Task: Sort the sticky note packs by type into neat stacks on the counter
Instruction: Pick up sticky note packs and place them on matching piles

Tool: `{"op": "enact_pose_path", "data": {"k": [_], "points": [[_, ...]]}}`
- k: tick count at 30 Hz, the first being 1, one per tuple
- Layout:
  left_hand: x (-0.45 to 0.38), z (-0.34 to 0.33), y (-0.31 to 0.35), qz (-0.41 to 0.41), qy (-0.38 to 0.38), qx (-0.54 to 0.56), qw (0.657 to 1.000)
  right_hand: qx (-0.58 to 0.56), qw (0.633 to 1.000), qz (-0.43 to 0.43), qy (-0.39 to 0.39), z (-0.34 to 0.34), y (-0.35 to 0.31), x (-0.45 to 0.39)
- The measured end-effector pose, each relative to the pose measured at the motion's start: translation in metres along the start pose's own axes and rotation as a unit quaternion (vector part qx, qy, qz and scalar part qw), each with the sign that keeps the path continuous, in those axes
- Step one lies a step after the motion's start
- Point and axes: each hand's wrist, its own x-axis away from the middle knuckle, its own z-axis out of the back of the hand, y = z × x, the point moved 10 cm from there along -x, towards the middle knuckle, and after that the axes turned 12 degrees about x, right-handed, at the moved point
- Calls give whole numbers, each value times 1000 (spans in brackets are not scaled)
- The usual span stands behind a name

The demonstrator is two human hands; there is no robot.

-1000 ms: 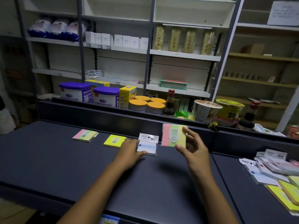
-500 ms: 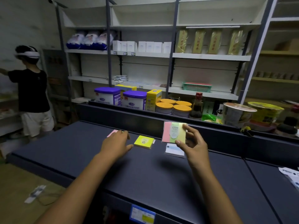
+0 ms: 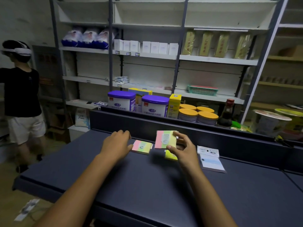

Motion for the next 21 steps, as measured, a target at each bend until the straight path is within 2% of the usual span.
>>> {"op": "enact_pose_path", "data": {"k": [9,16,21], "points": [[-25,3,-49,-12,-3,28,1000,111,992,-54,-26,-97,16,-36],[-35,8,-63,-17,6,41,999,253,966,-46,-41,-107,28,-40],[-39,6,-57,-25,4,49,998,372,926,-23,-54,-110,26,-37]]}}
